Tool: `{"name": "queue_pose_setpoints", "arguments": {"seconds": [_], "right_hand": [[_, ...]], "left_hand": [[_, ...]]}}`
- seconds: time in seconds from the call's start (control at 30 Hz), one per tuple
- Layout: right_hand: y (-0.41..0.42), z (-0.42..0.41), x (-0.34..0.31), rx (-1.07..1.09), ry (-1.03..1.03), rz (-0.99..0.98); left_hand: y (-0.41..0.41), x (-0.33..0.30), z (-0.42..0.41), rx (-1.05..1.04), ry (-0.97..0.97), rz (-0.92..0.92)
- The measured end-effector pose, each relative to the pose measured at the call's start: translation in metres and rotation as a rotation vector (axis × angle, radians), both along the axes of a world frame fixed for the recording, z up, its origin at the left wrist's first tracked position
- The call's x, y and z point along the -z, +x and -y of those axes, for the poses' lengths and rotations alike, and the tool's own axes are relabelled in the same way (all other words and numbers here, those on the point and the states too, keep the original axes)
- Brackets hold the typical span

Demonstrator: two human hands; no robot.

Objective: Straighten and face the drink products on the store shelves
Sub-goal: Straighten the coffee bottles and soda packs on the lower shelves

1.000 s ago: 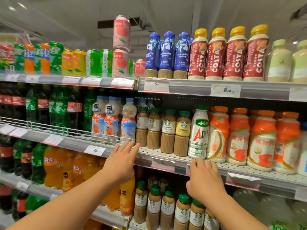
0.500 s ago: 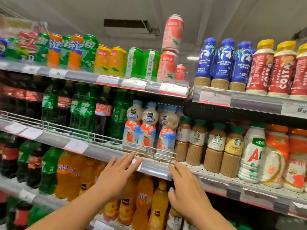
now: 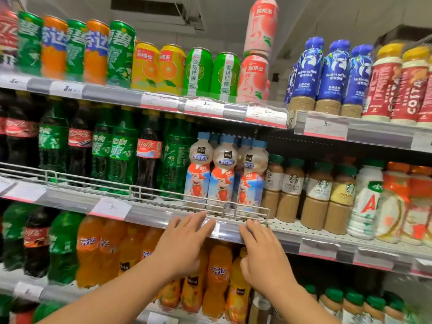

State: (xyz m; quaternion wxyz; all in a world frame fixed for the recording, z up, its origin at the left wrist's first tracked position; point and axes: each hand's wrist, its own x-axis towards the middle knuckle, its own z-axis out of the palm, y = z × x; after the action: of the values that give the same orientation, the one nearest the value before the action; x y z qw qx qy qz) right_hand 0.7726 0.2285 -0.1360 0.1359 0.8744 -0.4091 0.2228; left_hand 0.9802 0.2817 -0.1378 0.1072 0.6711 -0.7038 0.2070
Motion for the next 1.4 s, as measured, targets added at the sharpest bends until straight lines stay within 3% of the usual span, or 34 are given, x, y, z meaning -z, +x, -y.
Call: {"name": "queue_pose_setpoints", "arguments": {"seconds": [0.2,0.33,0.5,0.6,0.7,0.8,0.9,1.0,1.2,1.4], "right_hand": [[-0.003,0.005,0.006,0.013,-0.032,0.012],[0.001,0.006,0.011,0.032,-0.097,0.023],[0.007,-0.001,0.009,0.109,-0.130,0.019],[0.015,-0.007,0.009,0.161,-0.057,-0.037],[0.017,-0.009,-0.004,0.160,0.014,0.052],[0.012,-0.020,-0.055,0.080,-0.102,0.122],[0.018,-0.027,-0.141,-0.033,-0.331,0.349],[0.034,-0.024,-0.239,-0.025,-0.381,0.557],[0.064,0.012,-0.373,0.015,-0.173,0.882],[0.087,0.040,-0.419,-0.062,0.046,1.036]], "left_hand": [[0.028,-0.029,0.001,-0.104,-0.238,-0.071],[0.048,-0.042,0.006,-0.253,-0.131,-0.059],[0.058,-0.057,0.009,-0.253,-0.052,-0.003],[0.056,-0.067,0.013,-0.276,0.047,-0.010],[0.051,-0.072,0.019,-0.304,0.091,-0.009],[0.049,-0.079,0.025,-0.323,0.154,-0.003],[0.050,-0.085,0.028,-0.303,0.221,-0.018],[0.053,-0.092,0.030,-0.295,0.278,-0.069],[0.056,-0.096,0.039,-0.297,0.305,-0.196],[0.055,-0.086,0.039,-0.313,0.240,-0.123]]}}
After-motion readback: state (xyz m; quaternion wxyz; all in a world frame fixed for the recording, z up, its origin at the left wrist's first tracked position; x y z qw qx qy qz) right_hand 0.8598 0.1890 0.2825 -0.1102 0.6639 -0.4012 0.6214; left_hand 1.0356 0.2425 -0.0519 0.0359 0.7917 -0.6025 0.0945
